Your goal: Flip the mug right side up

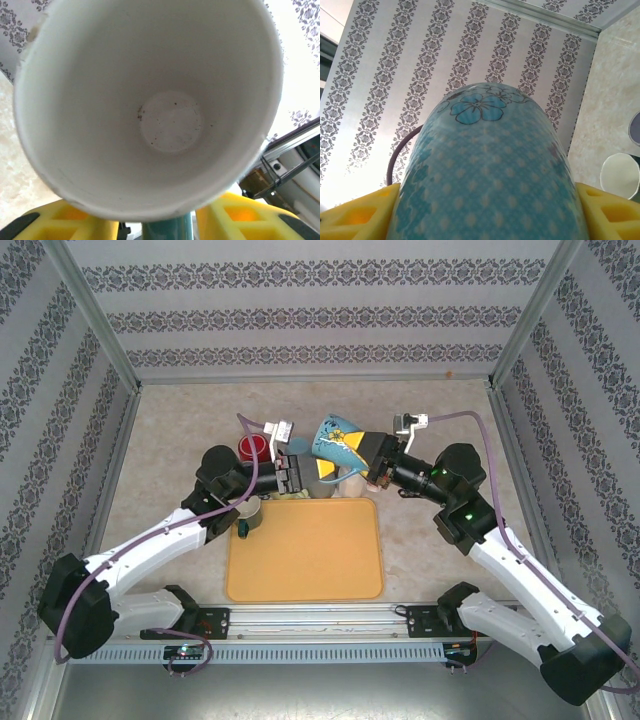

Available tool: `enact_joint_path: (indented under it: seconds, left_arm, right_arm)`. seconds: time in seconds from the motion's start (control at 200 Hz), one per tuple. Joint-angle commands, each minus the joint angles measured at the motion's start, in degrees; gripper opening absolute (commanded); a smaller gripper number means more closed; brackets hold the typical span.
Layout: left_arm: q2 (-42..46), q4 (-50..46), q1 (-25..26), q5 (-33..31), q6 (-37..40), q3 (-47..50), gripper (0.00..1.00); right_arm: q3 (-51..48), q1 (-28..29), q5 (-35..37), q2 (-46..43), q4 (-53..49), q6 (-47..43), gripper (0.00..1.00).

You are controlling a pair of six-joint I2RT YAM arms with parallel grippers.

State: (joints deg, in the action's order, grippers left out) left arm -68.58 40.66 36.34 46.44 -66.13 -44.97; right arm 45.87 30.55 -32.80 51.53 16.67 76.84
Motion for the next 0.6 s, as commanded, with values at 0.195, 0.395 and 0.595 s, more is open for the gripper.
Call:
enact_joint_path:
  seconds: [0.195, 0.395, 0.595]
  left_arm:
    - [-1.7, 11.2, -1.0, 1.6, -4.5, 1.4, 0.21]
    - [-1.1, 12.8, -1.0, 3.5, -4.5, 2.0, 0.02]
    - [1.2, 10.7, -1.1, 3.6, -2.6, 2.2, 0.00]
  right_arm:
    - [-1.2, 1.3, 0.9, -1.7, 5.5, 0.0, 0.41]
    - [-1.6, 1.3, 1.2, -2.0, 4.0, -1.6, 0.45]
    - [-0.7, 0.9, 2.7, -3.1, 0.3, -6.2, 0.82]
